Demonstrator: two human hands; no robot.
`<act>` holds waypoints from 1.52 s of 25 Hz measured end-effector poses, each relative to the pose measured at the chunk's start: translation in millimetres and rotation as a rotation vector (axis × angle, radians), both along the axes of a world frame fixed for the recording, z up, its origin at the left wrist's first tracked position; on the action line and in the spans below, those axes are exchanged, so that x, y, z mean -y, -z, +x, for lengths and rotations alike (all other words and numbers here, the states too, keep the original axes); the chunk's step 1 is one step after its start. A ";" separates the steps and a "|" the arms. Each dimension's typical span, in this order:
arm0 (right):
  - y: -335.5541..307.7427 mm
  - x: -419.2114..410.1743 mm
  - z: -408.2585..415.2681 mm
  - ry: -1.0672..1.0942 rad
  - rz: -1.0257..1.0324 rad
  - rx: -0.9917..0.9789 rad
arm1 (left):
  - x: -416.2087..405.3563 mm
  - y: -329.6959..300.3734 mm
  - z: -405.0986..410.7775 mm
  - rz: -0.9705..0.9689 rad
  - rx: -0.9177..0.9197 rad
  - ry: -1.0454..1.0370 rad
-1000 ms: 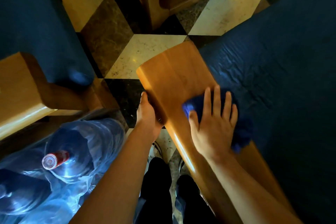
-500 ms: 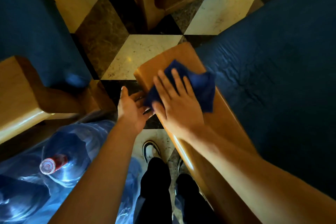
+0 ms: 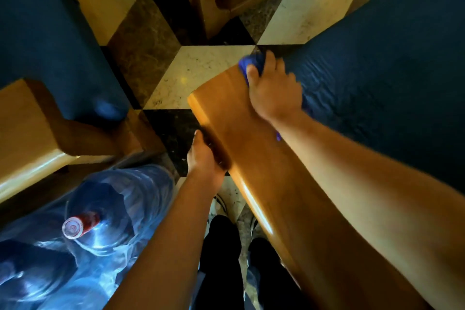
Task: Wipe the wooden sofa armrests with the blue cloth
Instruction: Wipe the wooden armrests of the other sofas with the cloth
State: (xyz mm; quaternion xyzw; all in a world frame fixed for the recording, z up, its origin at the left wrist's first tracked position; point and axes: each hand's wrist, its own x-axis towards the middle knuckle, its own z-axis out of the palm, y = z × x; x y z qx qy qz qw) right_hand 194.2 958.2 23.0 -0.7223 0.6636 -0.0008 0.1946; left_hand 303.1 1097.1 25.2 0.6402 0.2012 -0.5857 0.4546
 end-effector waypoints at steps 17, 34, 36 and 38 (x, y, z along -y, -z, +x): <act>-4.2 -321.7 -129.2 -0.066 -0.047 -0.164 | 55.9 -17.2 -37.0 -0.042 1.527 1.737; 3.9 -362.7 -174.0 0.396 -0.113 -0.118 | 16.1 -39.5 -160.8 -0.702 1.541 2.651; 1.6 -436.3 -193.3 0.566 -0.094 -0.138 | -9.6 -43.7 -186.7 -0.832 1.424 2.724; -1.6 -485.2 -205.8 0.709 -0.052 -0.148 | -42.5 -42.9 -216.7 -0.955 1.320 2.771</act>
